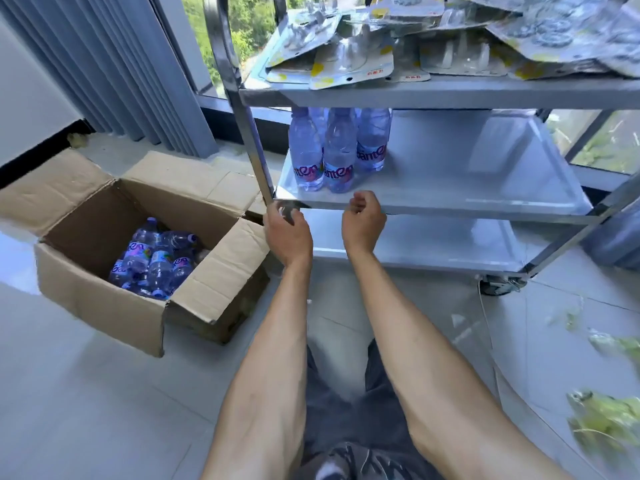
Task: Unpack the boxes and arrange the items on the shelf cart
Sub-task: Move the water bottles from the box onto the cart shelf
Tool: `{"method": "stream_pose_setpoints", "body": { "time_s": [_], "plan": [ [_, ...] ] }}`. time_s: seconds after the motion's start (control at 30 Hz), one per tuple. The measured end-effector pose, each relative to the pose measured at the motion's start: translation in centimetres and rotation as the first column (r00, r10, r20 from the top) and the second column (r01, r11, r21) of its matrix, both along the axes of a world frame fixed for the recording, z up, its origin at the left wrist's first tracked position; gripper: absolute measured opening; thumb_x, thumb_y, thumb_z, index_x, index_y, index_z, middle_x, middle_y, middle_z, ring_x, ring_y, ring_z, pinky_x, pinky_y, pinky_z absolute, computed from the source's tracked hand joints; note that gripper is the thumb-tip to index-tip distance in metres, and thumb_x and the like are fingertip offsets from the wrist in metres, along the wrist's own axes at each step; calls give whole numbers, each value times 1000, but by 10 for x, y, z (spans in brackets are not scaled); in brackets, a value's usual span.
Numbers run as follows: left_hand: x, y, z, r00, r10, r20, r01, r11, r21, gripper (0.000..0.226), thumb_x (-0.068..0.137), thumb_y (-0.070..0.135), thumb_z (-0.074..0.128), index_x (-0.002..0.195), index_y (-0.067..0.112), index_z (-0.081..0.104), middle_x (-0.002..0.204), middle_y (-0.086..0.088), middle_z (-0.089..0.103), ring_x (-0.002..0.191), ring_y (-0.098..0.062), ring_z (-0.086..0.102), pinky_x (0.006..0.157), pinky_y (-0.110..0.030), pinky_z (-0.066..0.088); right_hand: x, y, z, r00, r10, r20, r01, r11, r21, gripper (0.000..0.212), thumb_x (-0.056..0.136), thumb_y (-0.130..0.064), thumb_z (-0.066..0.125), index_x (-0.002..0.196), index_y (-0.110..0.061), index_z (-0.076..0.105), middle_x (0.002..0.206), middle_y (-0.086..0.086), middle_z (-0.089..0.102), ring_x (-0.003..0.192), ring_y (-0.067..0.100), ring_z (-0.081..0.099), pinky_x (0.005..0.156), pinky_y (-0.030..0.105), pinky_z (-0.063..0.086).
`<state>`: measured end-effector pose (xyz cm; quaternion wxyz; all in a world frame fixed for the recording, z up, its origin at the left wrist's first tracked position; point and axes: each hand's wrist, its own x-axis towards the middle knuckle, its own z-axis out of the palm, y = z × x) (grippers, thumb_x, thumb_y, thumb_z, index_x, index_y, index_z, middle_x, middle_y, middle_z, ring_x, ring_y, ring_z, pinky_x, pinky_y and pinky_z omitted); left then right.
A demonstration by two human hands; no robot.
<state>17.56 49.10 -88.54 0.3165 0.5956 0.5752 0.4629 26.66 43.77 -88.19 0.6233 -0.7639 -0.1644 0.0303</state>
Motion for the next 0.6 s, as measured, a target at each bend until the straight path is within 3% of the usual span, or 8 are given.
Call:
{"method": "stream_pose_setpoints", "body": {
  "time_s": [0.17,0.33,0.43,0.53,0.6],
  "plan": [
    [-67,38,5,980,189,56,-192,980,48,16,85,9,56,97,6,67,96,-10,70,92,-30,62,76,-29,40,-58,29,-3,986,164,-6,-163,985,49,19,86,3,53,95,-3,68,88,14,71,81,32,67,75,47,56],
    [-141,103,-11,942,335,14,-333,940,-79,26,87,7,52,109,4,65,105,-14,69,97,-32,63,81,-34,45,-115,98,-3,893,447,-45,-448,894,-13,26,87,2,46,97,-8,68,83,10,71,79,28,69,80,46,56],
    [-173,147,-34,939,320,-128,-344,893,-291,31,87,8,51,117,7,61,116,-13,65,108,-33,60,82,-35,44,-144,158,-10,793,598,-118,-609,766,-206,35,83,0,45,106,-10,69,98,10,72,94,26,68,91,41,54],
    [-196,190,-59,940,294,-176,-342,832,-437,31,88,10,52,118,8,59,122,-13,62,112,-33,57,79,-32,41,-173,223,-28,681,692,-239,-714,557,-424,39,84,-3,47,116,-13,69,119,9,67,115,25,60,102,30,44],
    [-208,217,-76,934,306,-182,-356,784,-509,32,88,11,54,120,8,59,125,-12,61,115,-33,57,86,-35,44,-190,262,-49,658,680,-322,-726,462,-508,37,85,-4,49,117,-11,68,125,11,65,120,28,56,96,23,40]
  ]
}}
